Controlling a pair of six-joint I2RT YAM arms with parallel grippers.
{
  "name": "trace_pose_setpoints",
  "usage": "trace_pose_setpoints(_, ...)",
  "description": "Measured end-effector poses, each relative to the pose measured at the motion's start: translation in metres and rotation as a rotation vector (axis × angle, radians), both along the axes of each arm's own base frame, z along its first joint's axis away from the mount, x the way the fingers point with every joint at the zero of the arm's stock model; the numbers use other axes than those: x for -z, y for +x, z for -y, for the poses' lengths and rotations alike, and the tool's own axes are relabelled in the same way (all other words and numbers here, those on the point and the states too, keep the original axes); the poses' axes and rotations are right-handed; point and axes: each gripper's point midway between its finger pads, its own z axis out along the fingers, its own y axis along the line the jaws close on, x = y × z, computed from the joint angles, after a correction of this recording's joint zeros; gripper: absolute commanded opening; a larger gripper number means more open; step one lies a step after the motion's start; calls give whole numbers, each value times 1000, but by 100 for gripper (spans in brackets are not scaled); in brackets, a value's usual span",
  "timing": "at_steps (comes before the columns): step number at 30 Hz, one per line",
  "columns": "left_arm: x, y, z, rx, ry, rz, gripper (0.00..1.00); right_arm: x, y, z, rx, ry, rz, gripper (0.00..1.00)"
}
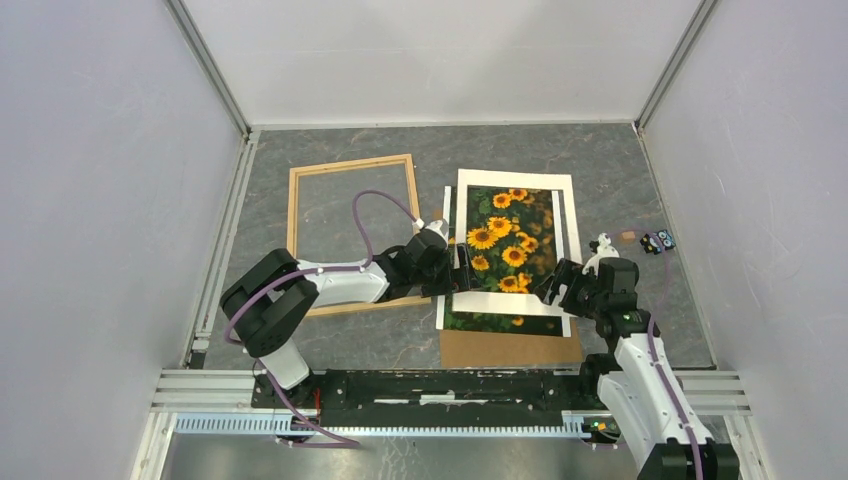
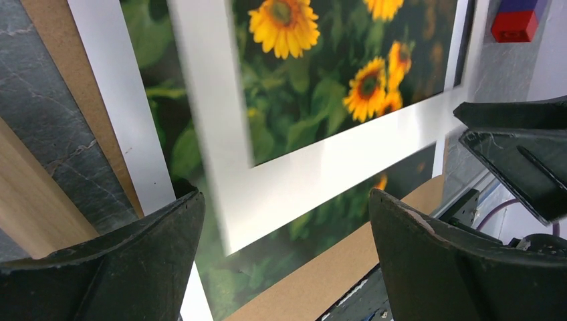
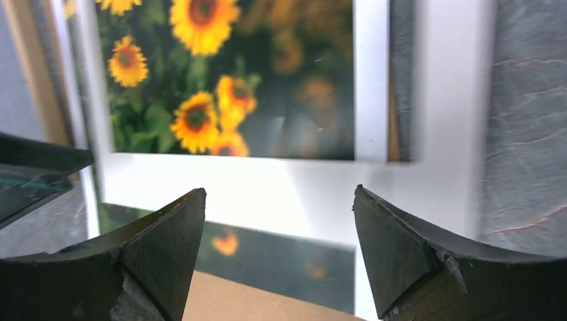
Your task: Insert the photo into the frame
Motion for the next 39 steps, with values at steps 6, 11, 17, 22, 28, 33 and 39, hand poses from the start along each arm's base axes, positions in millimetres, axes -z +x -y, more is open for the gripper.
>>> trace_pose_setpoints(6,-1,0,0,-1,-13,12,100,-16,-2,-15,-28,93,40,89)
trace_pose_setpoints(11,-1,0,0,-1,-15,14,100,-15,-7,-14,-6,94,14,92)
trace_pose_setpoints(17,-1,0,0,1,-18,14,100,-20,0,30,170,-96,4,96)
trace_pose_setpoints(22,-3,-2,1,11,-27,9,100,-17,14,61,257,-247,-5,95)
trace_pose_setpoints(28,-4,-9,5,42,-46,-13,100,4,20,78,264,-328,-83,94)
trace_pose_setpoints(33,-5,-16,10,60,-81,-50,100,4,26,83,258,-349,-67,93)
trace_pose_setpoints(39,-6,-16,20,59,-132,-72,100,19,21,71,210,-303,-79,91)
